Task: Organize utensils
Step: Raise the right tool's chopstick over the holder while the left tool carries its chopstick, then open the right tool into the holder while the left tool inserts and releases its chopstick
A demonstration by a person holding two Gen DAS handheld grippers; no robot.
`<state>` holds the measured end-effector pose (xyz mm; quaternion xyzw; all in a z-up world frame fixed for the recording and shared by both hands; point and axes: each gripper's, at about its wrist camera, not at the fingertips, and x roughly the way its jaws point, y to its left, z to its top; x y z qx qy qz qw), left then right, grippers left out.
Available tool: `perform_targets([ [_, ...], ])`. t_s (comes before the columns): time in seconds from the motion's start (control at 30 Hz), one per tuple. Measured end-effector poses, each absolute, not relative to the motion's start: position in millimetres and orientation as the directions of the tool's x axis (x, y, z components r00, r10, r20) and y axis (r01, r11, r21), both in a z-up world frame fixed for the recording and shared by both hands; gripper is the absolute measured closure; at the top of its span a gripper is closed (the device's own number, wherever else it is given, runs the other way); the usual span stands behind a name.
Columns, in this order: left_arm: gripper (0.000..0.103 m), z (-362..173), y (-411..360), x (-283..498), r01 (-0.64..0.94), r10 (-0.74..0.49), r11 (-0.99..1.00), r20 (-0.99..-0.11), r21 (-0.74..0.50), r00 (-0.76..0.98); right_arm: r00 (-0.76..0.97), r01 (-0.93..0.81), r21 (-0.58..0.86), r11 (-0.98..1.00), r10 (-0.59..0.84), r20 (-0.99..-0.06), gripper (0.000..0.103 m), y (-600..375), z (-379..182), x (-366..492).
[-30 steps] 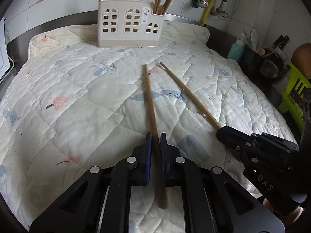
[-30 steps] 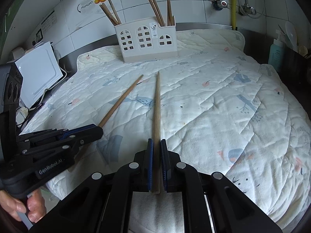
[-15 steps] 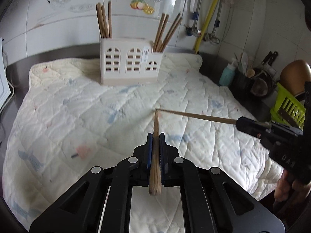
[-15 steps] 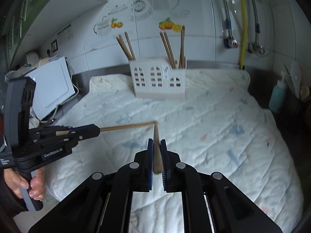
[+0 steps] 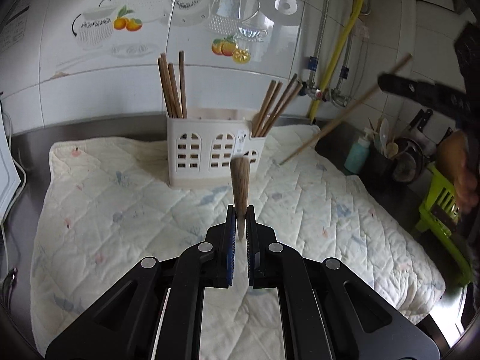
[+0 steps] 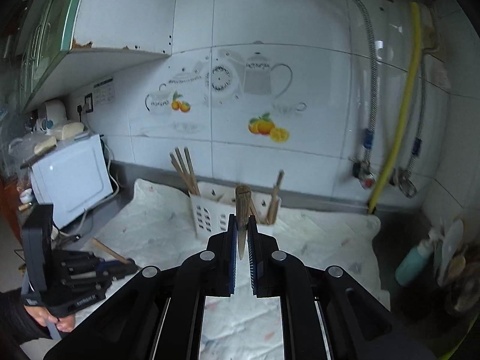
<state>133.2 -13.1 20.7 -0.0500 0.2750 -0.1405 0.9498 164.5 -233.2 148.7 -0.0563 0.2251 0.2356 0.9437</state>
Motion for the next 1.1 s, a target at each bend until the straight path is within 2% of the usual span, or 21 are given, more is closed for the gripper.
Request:
perform_targets([
  [0.37, 0.098, 61.1, -7.6, 157.2, 0.253, -0.281, 0.960, -0.454, -0.123, 0.846, 0.837, -0.430, -0.142, 0.892, 0.335, -0.432, 0.096, -193.8, 178.4, 231.2],
  [0.87, 0.098, 176.1, -18.3, 215.0, 0.204, -0.203, 0.979, -0.214, -0.020, 0.955, 0.741, -0.443, -0.081, 0.893, 0.314, -0.593, 0.096, -187.6, 125.5, 303.2],
  [1.0, 0.098, 184.8, -22.3, 245.3, 0.160, -0.157, 0.987, -0.191, -0.002, 0.969, 0.750, -0.440, -0.087, 0.894, 0.313, -0.582, 0.090, -190.9, 122.4, 302.3],
  [1.1, 0.098, 180.3, -22.7, 261.1, 0.138, -0.136, 0.990, -0.191, -0.004, 0.972, 0.762, -0.439, -0.087, 0.894, 0.319, -0.563, 0.082, -196.6, 125.6, 298.9],
])
